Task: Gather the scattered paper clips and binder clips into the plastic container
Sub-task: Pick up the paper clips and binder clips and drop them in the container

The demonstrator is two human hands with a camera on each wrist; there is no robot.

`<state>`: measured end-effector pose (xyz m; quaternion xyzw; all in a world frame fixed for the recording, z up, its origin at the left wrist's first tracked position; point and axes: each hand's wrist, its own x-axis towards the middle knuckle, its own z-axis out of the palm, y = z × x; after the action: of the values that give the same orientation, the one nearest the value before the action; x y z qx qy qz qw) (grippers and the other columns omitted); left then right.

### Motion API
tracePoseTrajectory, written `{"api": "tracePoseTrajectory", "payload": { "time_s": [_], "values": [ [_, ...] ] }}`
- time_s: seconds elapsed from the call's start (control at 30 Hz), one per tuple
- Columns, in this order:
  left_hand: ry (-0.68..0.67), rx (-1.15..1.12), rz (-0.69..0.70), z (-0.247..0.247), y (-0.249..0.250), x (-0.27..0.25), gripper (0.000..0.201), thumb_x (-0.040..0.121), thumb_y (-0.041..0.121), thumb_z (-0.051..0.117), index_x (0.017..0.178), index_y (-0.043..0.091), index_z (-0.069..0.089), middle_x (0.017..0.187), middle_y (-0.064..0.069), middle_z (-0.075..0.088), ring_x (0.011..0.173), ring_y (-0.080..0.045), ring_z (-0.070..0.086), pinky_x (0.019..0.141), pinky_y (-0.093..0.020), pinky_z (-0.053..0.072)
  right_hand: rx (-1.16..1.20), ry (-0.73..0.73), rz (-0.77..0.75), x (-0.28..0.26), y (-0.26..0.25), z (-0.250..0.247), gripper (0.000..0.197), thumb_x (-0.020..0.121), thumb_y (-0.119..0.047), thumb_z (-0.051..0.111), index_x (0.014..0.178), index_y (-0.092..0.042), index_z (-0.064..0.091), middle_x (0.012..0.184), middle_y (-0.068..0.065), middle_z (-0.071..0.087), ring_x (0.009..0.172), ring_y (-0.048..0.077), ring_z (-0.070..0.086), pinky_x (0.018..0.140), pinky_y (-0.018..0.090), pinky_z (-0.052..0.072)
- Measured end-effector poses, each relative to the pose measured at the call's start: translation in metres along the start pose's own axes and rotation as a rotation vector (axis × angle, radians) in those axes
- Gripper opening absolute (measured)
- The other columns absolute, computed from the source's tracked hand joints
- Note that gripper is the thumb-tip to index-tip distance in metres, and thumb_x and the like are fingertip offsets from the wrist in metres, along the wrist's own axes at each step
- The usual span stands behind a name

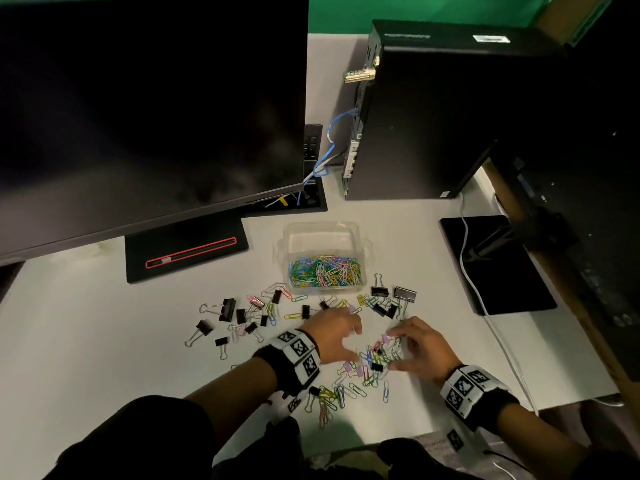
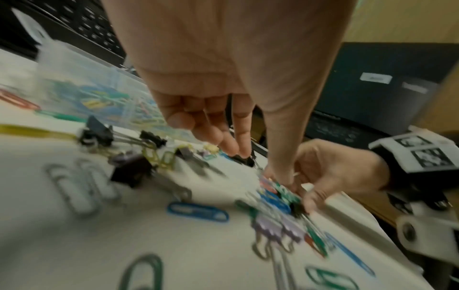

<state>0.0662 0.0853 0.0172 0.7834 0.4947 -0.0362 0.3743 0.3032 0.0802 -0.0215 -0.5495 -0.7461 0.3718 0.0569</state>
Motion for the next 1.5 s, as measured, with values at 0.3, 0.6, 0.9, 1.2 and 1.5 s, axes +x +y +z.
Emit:
{"api": "tracePoseTrajectory", "payload": {
  "time_s": [0.3, 0.6, 0.9, 1.2, 1.5],
  "values": [
    [-0.004, 0.043, 0.022, 0.032, 0.005, 0.006, 0.067, 0.071, 0.029, 0.077, 0.127, 0.011, 0.043, 0.126, -0.011, 0.041, 0.115, -0.027, 0.044, 0.096, -0.035, 0.039, 0.086, 0.023, 0.011, 0.006, -0.008, 0.007, 0.015, 0.069, -0.009, 0.078, 0.082, -0.009, 0.070, 0.081, -0.005, 0.060, 0.065, -0.002, 0.054, 0.065, 0.008, 0.039],
    [0.037, -0.124, 0.015, 0.028, -0.002, 0.009, 0.040, 0.087, 0.006, 0.052, 0.127, 0.010, 0.048, 0.130, -0.012, 0.039, 0.125, -0.026, 0.041, 0.100, -0.031, 0.039, 0.141, 0.044, 0.043, 0.020, -0.025, 0.006, 0.029, 0.071, 0.003, 0.069, 0.072, -0.026, 0.067, 0.090, 0.004, 0.068, 0.092, 0.013, 0.061, 0.088, 0.024, 0.044],
    [0.002, -0.081, 0.062, 0.032, -0.009, 0.014, 0.049, 0.076, 0.016, 0.069, 0.122, 0.018, 0.051, 0.122, -0.007, 0.041, 0.114, -0.023, 0.047, 0.097, -0.034, 0.042, -0.091, -0.162, -0.032, 0.025, -0.033, -0.002, 0.047, 0.062, -0.012, 0.078, 0.106, -0.017, 0.062, 0.097, 0.001, 0.050, 0.085, 0.013, 0.051, 0.069, 0.007, 0.035],
    [0.018, 0.050, -0.001, 0.026, -0.011, 0.013, 0.018, 0.092, 0.012, 0.051, 0.105, 0.002, 0.059, 0.114, -0.016, 0.052, 0.106, -0.032, 0.054, 0.092, -0.042, 0.044, -0.118, -0.118, -0.010, 0.028, -0.039, -0.008, 0.015, 0.077, -0.012, 0.069, 0.091, -0.014, 0.070, 0.098, 0.003, 0.068, 0.084, 0.010, 0.058, 0.079, 0.016, 0.044],
    [0.371, -0.286, -0.100, -0.028, -0.031, -0.005, 0.012, 0.093, 0.013, 0.049, 0.091, 0.008, 0.060, 0.091, -0.007, 0.064, 0.075, -0.016, 0.056, 0.072, -0.029, 0.051, 0.061, 0.027, 0.054, 0.054, -0.060, -0.032, 0.023, 0.081, -0.002, 0.060, 0.096, -0.016, 0.069, 0.086, 0.000, 0.067, 0.077, 0.014, 0.061, 0.071, 0.019, 0.048]
  ]
}}
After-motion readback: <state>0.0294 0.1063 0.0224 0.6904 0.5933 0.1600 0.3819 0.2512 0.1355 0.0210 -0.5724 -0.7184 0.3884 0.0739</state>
